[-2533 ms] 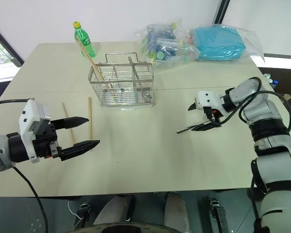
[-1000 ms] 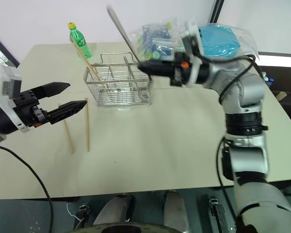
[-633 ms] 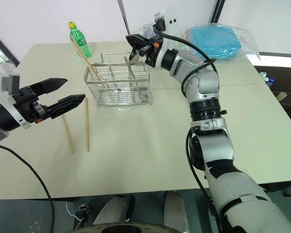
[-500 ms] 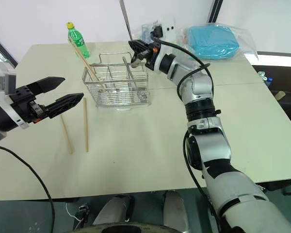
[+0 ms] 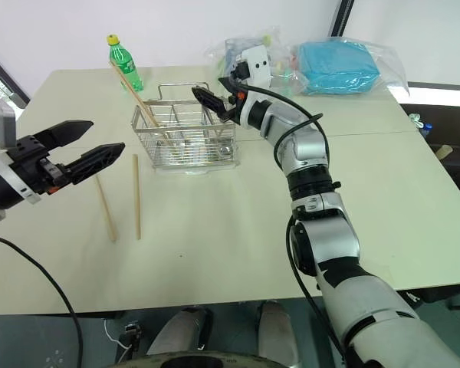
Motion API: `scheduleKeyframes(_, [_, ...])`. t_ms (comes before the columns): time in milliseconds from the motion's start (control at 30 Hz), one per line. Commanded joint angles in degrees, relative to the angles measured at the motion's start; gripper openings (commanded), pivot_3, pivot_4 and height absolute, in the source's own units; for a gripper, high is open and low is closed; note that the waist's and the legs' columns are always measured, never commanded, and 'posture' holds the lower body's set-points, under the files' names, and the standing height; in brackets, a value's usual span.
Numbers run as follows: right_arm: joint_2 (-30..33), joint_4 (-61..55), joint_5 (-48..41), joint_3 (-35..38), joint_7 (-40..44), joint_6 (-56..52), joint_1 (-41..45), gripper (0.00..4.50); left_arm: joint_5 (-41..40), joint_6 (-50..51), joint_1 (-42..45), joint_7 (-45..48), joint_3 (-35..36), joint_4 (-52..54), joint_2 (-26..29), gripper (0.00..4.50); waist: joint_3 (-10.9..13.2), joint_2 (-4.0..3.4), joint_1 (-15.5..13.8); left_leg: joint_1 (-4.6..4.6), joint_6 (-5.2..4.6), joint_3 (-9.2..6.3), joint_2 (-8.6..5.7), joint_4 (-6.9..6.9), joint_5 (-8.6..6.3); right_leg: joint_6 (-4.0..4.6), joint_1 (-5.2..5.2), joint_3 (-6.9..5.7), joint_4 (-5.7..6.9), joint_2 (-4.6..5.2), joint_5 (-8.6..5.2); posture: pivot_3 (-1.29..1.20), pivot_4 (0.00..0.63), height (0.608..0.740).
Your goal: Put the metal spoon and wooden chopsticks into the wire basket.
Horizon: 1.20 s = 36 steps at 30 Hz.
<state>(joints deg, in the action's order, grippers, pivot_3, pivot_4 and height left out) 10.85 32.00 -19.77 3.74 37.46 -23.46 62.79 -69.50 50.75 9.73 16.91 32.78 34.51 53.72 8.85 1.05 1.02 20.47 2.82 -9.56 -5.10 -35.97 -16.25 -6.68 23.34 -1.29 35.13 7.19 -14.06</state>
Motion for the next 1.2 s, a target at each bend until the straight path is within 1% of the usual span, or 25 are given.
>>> scheduleKeyframes(33, [3.3,-7.0,-2.7,2.7,0.7,-2.8,2.8,3.95,0.3,-1.4,2.1,-3.3,0.6,-1.6,-1.1,4.5,0.0,0.0,0.0,0.0,0.0,0.0,0.0,0.0,0.0,0.0,-0.01,0.0,0.0,0.0,0.0,0.0,0.15,0.696])
scheduleKeyframes(167, [8.6,-13.7,-7.2,5.0,4.4,-8.1,4.3,3.95,0.7,-0.9,5.4,-11.0,1.0,-6.6,-3.7,4.5,0.0,0.0,-0.3,0.01,-0.01,-0.01,0.0,-0.01,0.0,0.0,0.01,0.0,-0.02,-0.01,0.0,0.0,0.15,0.696])
scheduleKeyframes(233, [11.5,-17.9,-9.3,5.2,7.4,-10.0,3.4,3.95,1.8,-0.1,7.6,-16.8,0.7,-9.3,-5.0,4.5,0.0,0.03,-0.2,-0.01,-0.01,-0.01,-0.01,-0.01,-0.01,-0.01,-0.02,0.0,-0.02,-0.03,0.0,0.0,0.15,0.696])
scheduleKeyframes(300, [15.7,-23.9,-13.7,5.7,12.1,-14.9,1.4,3.95,2.8,1.3,10.4,-25.1,0.5,-12.9,-6.9,4.5,0.0,0.06,-0.3,-0.02,-0.06,-0.01,-0.01,-0.01,-0.03,-0.01,-0.03,0.0,-0.02,-0.04,0.0,0.0,0.15,0.696])
scheduleKeyframes(367, [20.3,-30.9,-19.2,6.0,17.6,-20.4,-2.3,3.95,4.3,3.5,12.3,-32.6,0.2,-15.8,-8.6,4.5,-0.1,0.15,-0.4,-0.01,-0.29,-0.03,0.01,-0.01,-0.17,-0.02,-0.04,0.0,-0.02,-0.04,0.0,0.0,0.15,0.696])
scheduleKeyframes(433, [24.2,-37.0,-23.7,5.8,21.4,-24.9,-6.8,3.95,5.1,6.3,13.8,-39.3,-0.1,-18.6,-10.5,4.5,-0.1,0.21,-0.5,-0.03,-0.32,-0.04,0.01,-0.02,-0.18,-0.04,-0.08,-0.01,-0.03,-0.04,-0.01,0.0,0.15,0.696])
scheduleKeyframes(500, [26.3,-40.3,-26.4,5.7,22.7,-27.3,-9.5,3.95,6.0,7.5,15.0,-43.3,0.0,-20.0,-12.2,4.5,-0.1,0.24,-0.4,-0.02,-0.33,-0.04,0.01,-0.09,-0.19,-0.05,-0.12,0.0,-0.03,-0.03,0.0,0.0,0.15,0.696])
scheduleKeyframes(633, [31.2,-49.9,-31.0,5.1,24.4,-32.3,-19.9,3.95,10.0,9.7,16.6,-51.5,-3.0,-22.9,-20.1,4.5,-0.3,0.39,-1.0,-0.04,-0.32,0.01,0.01,-0.16,-0.19,-0.07,-0.1,0.04,-0.04,0.03,0.0,0.0,0.15,0.696])
scheduleKeyframes(733, [32.0,-54.2,-34.2,6.1,21.7,-35.2,-24.7,3.95,13.3,10.4,18.5,-52.6,-5.0,-24.9,-23.4,4.5,-0.3,0.48,-1.7,0.0,-0.31,0.07,0.01,-0.22,-0.19,-0.08,-0.09,0.05,-0.05,0.06,0.01,0.0,0.15,0.696])
scheduleKeyframes(867, [32.4,-58.4,-36.4,7.2,18.2,-36.5,-29.9,3.95,17.5,11.8,20.4,-51.6,-6.9,-29.3,-25.2,4.5,-0.4,0.61,-1.9,0.01,-0.29,0.1,0.0,-0.24,-0.18,-0.08,-0.07,0.04,-0.04,0.08,0.01,0.0,0.15,0.696])
scheduleKeyframes(967, [32.2,-60.0,-37.9,8.1,15.8,-36.4,-32.0,3.95,19.9,12.4,21.8,-50.4,-7.4,-32.1,-26.2,4.5,-0.4,0.62,-1.9,0.0,-0.29,0.13,-0.04,-0.24,-0.19,-0.08,-0.09,0.04,-0.05,0.14,0.01,0.0,0.15,0.696])
scheduleKeyframes(1067, [31.7,-61.1,-40.0,9.5,12.5,-36.5,-33.7,3.95,23.3,12.6,24.4,-49.1,-8.3,-37.7,-27.9,4.5,-0.4,0.65,-2.0,0.0,-0.29,0.12,-0.06,-0.25,-0.19,-0.09,-0.09,0.03,-0.05,0.15,0.01,0.0,0.15,0.696])
scheduleKeyframes(1200, [32.3,-61.9,-42.3,10.5,10.1,-36.4,-35.0,3.95,26.7,12.2,27.2,-46.0,-9.0,-43.4,-29.3,4.5,-0.4,0.71,-1.9,0.01,-0.26,0.13,-0.06,-0.26,-0.17,-0.09,-0.1,0.01,-0.05,0.15,0.01,0.0,0.15,0.696])
